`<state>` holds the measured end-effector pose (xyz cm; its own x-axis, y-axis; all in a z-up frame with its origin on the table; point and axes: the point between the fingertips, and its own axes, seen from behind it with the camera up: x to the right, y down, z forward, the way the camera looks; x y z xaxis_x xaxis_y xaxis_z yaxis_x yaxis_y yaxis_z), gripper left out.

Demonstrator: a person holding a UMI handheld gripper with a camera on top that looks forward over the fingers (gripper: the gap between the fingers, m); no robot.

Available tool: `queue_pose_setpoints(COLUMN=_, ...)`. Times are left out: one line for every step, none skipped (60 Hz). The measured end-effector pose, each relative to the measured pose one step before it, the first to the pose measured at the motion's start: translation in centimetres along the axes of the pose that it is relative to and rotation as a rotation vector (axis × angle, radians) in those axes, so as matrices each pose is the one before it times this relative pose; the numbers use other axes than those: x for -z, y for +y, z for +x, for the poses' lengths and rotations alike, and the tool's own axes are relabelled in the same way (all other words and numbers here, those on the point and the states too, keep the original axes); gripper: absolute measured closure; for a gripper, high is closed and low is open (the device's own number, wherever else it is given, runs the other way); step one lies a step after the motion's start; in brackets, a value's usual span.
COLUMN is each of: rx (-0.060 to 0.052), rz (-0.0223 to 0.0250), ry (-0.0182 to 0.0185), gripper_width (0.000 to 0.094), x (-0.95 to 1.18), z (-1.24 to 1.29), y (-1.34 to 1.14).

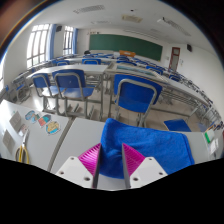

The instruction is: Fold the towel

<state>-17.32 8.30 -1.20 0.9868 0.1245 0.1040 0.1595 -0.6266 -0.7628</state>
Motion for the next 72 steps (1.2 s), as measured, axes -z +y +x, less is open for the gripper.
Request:
queue_pose_setpoints(rx=0.0099, rz=0.00442, ry=-0.00349, gripper_width=0.062, x=-0.021, z=-0.01, y=-0.04)
queue_pose_setpoints(rx=0.012, rz=0.00529, ry=0.00331, gripper_width=0.0692, x=-0.044, z=0.177, y=-0.074)
queue_pose_setpoints(rx=0.0147, rz=0.00502, ry=0.01246, gripper_width=0.0773, x=-0.04, z=0.423, y=-0.028)
queue_pose_setpoints(rx=0.0153, rz=0.00727, ry=0.01607, gripper_width=0.085, x=-0.053, z=0.479, y=-0.075)
queue_pose_setpoints(rx=0.0099, rz=0.00869, ry=0.00452, gripper_width=0.0875, x=0.074, z=0.067, y=-0.211)
queue_pose_setpoints(rx=0.0031, rz=0.00331, ry=-0.00621, gripper_width=0.0882, x=-0.075, z=-0.128, y=0.064)
queue_pose_setpoints(rx=0.0062, rz=-0.00455, ry=-0.00273, gripper_width=0.0889, x=-0.116, z=-0.063, y=0.126)
queue_pose_setpoints(rx=0.0097, rz=0.0029, ry=-0.00229, gripper_width=0.0894, x=-0.013, z=-0.023, y=-0.033)
queue_pose_setpoints(rx=0.0105, rz=-0.00041, ry=-0.00307, gripper_width=0.0895, x=0.01, z=-0.035, y=0.003)
queue_pose_setpoints(rx=0.0098, rz=-0.00424, ry=-0.00306, gripper_width=0.0897, x=-0.021, z=-0.019, y=0.054)
queue_pose_setpoints(rx=0.0058, rz=-0.00349, ry=-0.00386, gripper_width=0.0898, x=0.009, z=-0.053, y=-0.009)
queue_pose_setpoints(rx=-0.0001, rz=-0.00289, ry=-0.00306, gripper_width=0.0899, x=0.156, z=-0.014, y=-0.009)
queue_pose_setpoints(rx=-0.0053, rz=-0.00487, ry=-0.0046, gripper_width=0.09, x=0.012, z=-0.033, y=-0.06)
queue_pose_setpoints(rx=-0.0101, rz=-0.00406, ry=-0.00765, gripper_width=0.0901, x=0.093, z=0.014, y=-0.026)
queue_pose_setpoints(rx=-0.0164, rz=-0.00471, ry=-0.00889, gripper_width=0.0902, x=0.068, z=-0.094, y=-0.101)
queue_pose_setpoints(rx=-0.0197, rz=-0.00573, ry=-0.01208, gripper_width=0.0902, x=0.12, z=-0.183, y=-0.077)
queue_pose_setpoints(rx=-0.0217, rz=-0.00553, ry=-0.01545, gripper_width=0.0903, x=0.161, z=-0.241, y=-0.155)
queue_pose_setpoints(rx=-0.0237, rz=-0.00251, ry=-0.01905, gripper_width=0.0903, x=0.251, z=-0.325, y=-0.249)
queue_pose_setpoints(rx=-0.0235, rz=0.00236, ry=-0.02161, gripper_width=0.0904, x=0.342, z=-0.378, y=-0.417)
queue_pose_setpoints(rx=-0.0204, rz=0.00642, ry=-0.01925, gripper_width=0.0904, x=0.308, z=-0.695, y=-0.39)
queue_pose_setpoints(rx=-0.0191, rz=0.00734, ry=-0.02539, gripper_width=0.0904, x=0.694, z=-0.096, y=-0.597)
queue_pose_setpoints(rx=-0.019, rz=0.00905, ry=-0.0241, gripper_width=0.0904, x=0.509, z=-0.372, y=-0.651)
queue_pose_setpoints(rx=-0.0202, rz=0.0105, ry=-0.02368, gripper_width=0.0904, x=0.553, z=-0.394, y=-0.72)
queue_pose_setpoints(rx=-0.0228, rz=0.01248, ry=-0.02215, gripper_width=0.0905, x=0.575, z=-0.34, y=-0.804)
queue_pose_setpoints(rx=-0.0259, rz=0.01437, ry=-0.02083, gripper_width=0.0905, x=0.606, z=-0.264, y=-0.88)
queue_pose_setpoints(rx=-0.0281, rz=0.01459, ry=-0.01911, gripper_width=0.0904, x=0.622, z=-0.194, y=-0.921)
queue_pose_setpoints(rx=-0.0287, rz=0.01336, ry=-0.01157, gripper_width=0.0904, x=-0.183, z=-1.145, y=-0.883)
queue_pose_setpoints(rx=-0.0258, rz=0.01095, ry=-0.01411, gripper_width=0.0904, x=1.018, z=0.607, y=-0.868)
queue_pose_setpoints(rx=-0.0258, rz=0.0125, ry=-0.01069, gripper_width=0.0904, x=0.519, z=0.187, y=-0.727)
queue_pose_setpoints(rx=-0.0237, rz=0.01079, ry=-0.00627, gripper_width=0.0904, x=0.466, z=0.342, y=-0.697)
queue_pose_setpoints(rx=-0.0206, rz=0.00857, ry=-0.00187, gripper_width=0.0904, x=0.416, z=0.495, y=-0.603)
queue_pose_setpoints(rx=-0.0168, rz=0.00526, ry=0.00196, gripper_width=0.0905, x=0.312, z=0.601, y=-0.469)
queue_pose_setpoints(rx=-0.0132, rz=0.00172, ry=0.0048, gripper_width=0.0906, x=0.264, z=0.744, y=-0.333)
queue_pose_setpoints(rx=-0.0112, rz=-0.00054, ry=0.00719, gripper_width=0.0906, x=-0.115, z=0.354, y=-0.181)
queue_pose_setpoints(rx=-0.0071, rz=-0.00187, ry=0.01117, gripper_width=0.0905, x=-0.137, z=0.315, y=-0.201)
queue_pose_setpoints(rx=-0.0038, rz=-0.00358, ry=0.01083, gripper_width=0.0904, x=0.036, z=0.92, y=-0.039)
queue_pose_setpoints(rx=-0.0013, rz=-0.0027, ry=0.01165, gripper_width=0.0904, x=-0.035, z=0.986, y=0.05)
queue_pose_setpoints(rx=0.0008, rz=-0.00255, ry=0.01242, gripper_width=0.0904, x=-0.05, z=0.965, y=0.103)
queue_pose_setpoints(rx=0.003, rz=-0.00412, ry=0.01439, gripper_width=0.0902, x=-0.087, z=0.958, y=0.193)
queue_pose_setpoints(rx=0.0039, rz=-0.00806, ry=0.01675, gripper_width=0.09, x=-0.147, z=1.058, y=0.295)
queue_pose_setpoints(rx=0.0036, rz=-0.01212, ry=0.01959, gripper_width=0.0896, x=-0.193, z=1.095, y=0.407)
queue_pose_setpoints(rx=0.0028, rz=-0.01423, ry=0.02046, gripper_width=0.089, x=-0.22, z=1.105, y=0.399)
queue_pose_setpoints(rx=0.0017, rz=-0.0119, ry=0.0094, gripper_width=0.0878, x=-0.348, z=2.387, y=1.003)
queue_pose_setpoints(rx=0.0017, rz=-0.01618, ry=0.01744, gripper_width=0.0856, x=-0.131, z=0.592, y=0.071)
queue_pose_setpoints(rx=0.002, rz=-0.00983, ry=0.0173, gripper_width=0.0823, x=-0.164, z=0.121, y=0.312)
queue_pose_setpoints(rx=0.0013, rz=-0.01138, ry=0.01192, gripper_width=0.0781, x=-0.107, z=0.705, y=0.282)
queue_pose_setpoints(rx=0.0015, rz=-0.01101, ry=0.01297, gripper_width=0.0727, x=-0.133, z=0.766, y=0.238)
queue_pose_setpoints(rx=0.0034, rz=-0.00927, ry=0.01164, gripper_width=0.0657, x=-0.031, z=0.714, y=0.186)
queue_pose_setpoints(rx=0.0045, rz=-0.00464, ry=0.01365, gripper_width=0.058, x=0.083, z=0.796, y=0.026)
queue_pose_setpoints(rx=0.0058, rz=0.00036, ry=0.01538, gripper_width=0.0506, x=0.085, z=0.786, y=-0.081)
queue_pose_setpoints(rx=0.0074, rz=0.0047, ry=0.0198, gripper_width=0.0427, x=0.196, z=0.882, y=-0.179)
queue_pose_setpoints(rx=0.0099, rz=0.00654, ry=0.01414, gripper_width=0.0359, x=-0.124, z=1.645, y=-0.189)
queue_pose_setpoints(rx=0.0108, rz=0.01135, ry=0.01524, gripper_width=0.0296, x=0.341, z=0.451, y=-0.121)
queue_pose_setpoints(rx=0.0139, rz=0.0112, ry=0.01292, gripper_width=0.0244, x=0.359, z=0.585, y=-0.301)
queue_pose_setpoints(rx=0.0148, rz=0.01027, ry=0.01069, gripper_width=0.0198, x=0.289, z=0.46, y=-0.297)
queue_pose_setpoints(rx=0.0148, rz=0.00915, ry=0.01051, gripper_width=0.0166, x=0.399, z=0.436, y=-0.288)
queue_pose_setpoints(rx=0.0143, rz=0.00775, ry=0.00899, gripper_width=0.0134, x=0.404, z=0.362, y=-0.275)
queue_pose_setpoints(rx=0.0138, rz=0.00651, ry=0.00807, gripper_width=0.0108, x=0.417, z=0.298, y=-0.211)
queue_pose_setpoints(rx=0.0134, rz=0.00361, ry=0.00676, gripper_width=0.0087, x=0.457, z=0.774, y=-0.587)
queue_pose_setpoints(rx=0.0125, rz=0.0054, ry=0.00963, gripper_width=0.0081, x=0.547, z=0.311, y=-0.084)
queue_pose_setpoints(rx=0.0114, rz=0.00515, ry=0.00697, gripper_width=0.0081, x=0.398, z=0.159, y=-0.106)
queue_pose_setpoints(rx=0.0112, rz=0.00661, ry=0.00576, gripper_width=0.0083, x=0.592, z=0.054, y=-0.139)
queue_pose_setpoints(rx=0.0104, rz=0.0063, ry=0.00543, gripper_width=0.0083, x=0.595, z=0.021, y=-0.169)
queue_pose_setpoints(rx=0.0098, rz=0.00559, ry=0.00471, gripper_width=0.0083, x=0.647, z=-0.019, y=-0.157)
queue_pose_setpoints(rx=0.0088, rz=0.00503, ry=0.00378, gripper_width=0.008, x=0.645, z=-0.079, y=-0.133)
queue_pose_setpoints(rx=0.0069, rz=0.00416, ry=0.00323, gripper_width=0.0081, x=0.693, z=-0.11, y=-0.145)
queue_pose_setpoints(rx=0.0045, rz=0.00402, ry=0.00281, gripper_width=0.008, x=0.691, z=-0.109, y=-0.128)
queue_pose_setpoints(rx=0.0051, rz=0.00096, ry=0.00298, gripper_width=0.0083, x=0.838, z=-0.027, y=-0.402)
queue_pose_setpoints(rx=-0.0002, rz=0.0039, ry=0.00196, gripper_width=0.0083, x=0.758, z=-0.245, y=0.051)
queue_pose_setpoints(rx=-0.0001, rz=0.00352, ry=0.00171, gripper_width=0.0085, x=0.794, z=-0.228, y=-0.041)
queue_pose_setpoints(rx=0.0001, rz=0.00366, ry=0.00076, gripper_width=0.0085, x=0.63, z=-0.096, y=-0.139)
queue_pose_setpoints(rx=-0.0019, rz=0.00413, ry=0.00044, gripper_width=0.0087, x=0.793, z=-0.281, y=-0.071)
